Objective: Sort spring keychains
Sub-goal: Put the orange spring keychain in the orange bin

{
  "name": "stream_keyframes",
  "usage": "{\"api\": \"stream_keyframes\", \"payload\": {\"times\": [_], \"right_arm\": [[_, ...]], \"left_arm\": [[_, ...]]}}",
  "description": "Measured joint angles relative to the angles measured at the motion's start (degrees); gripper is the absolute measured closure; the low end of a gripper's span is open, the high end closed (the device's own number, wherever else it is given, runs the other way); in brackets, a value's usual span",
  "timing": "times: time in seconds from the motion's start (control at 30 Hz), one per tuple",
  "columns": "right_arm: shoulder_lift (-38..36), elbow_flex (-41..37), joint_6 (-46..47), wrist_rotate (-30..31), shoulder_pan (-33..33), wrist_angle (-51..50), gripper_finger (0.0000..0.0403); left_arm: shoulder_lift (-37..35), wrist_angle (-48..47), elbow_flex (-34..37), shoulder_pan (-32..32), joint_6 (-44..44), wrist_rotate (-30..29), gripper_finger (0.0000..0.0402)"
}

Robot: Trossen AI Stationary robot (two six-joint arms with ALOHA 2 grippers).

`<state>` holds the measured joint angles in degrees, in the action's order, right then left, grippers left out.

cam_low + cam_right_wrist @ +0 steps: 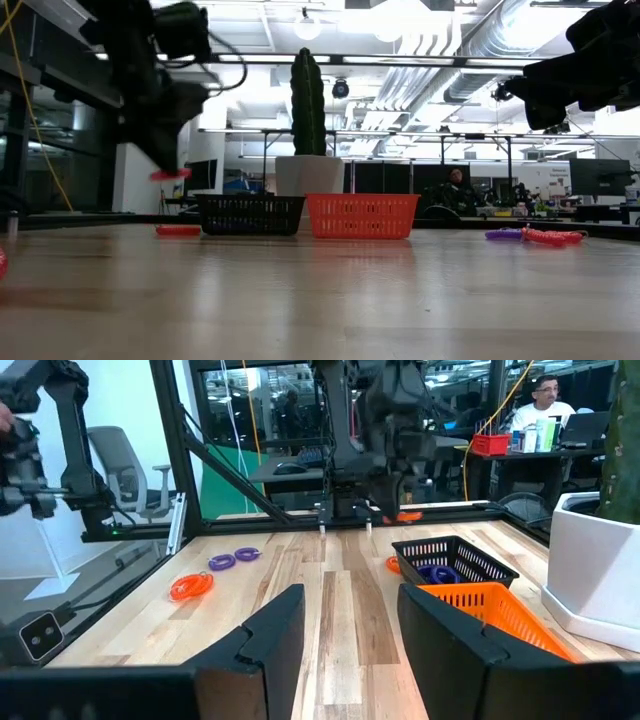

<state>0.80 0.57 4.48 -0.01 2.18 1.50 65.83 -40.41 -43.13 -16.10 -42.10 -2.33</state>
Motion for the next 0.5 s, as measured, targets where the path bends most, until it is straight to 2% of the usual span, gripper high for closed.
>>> {"api": "stream_keyframes", "payload": {"times": [0.17, 0.5], "right_arm": [[-0.02, -0.01, 0.00, 0.00, 0.01, 0.00, 0.0246], [0.02, -0.02, -0.01, 0.01, -0.01, 0.00, 0.0246]], "left_arm": [[2.56, 0.81, -6.59, 0.00, 4.63, -0.19, 0.0390], [20.25, 0.23, -24.05, 1.59, 15.39, 3.06, 0.0390]]}}
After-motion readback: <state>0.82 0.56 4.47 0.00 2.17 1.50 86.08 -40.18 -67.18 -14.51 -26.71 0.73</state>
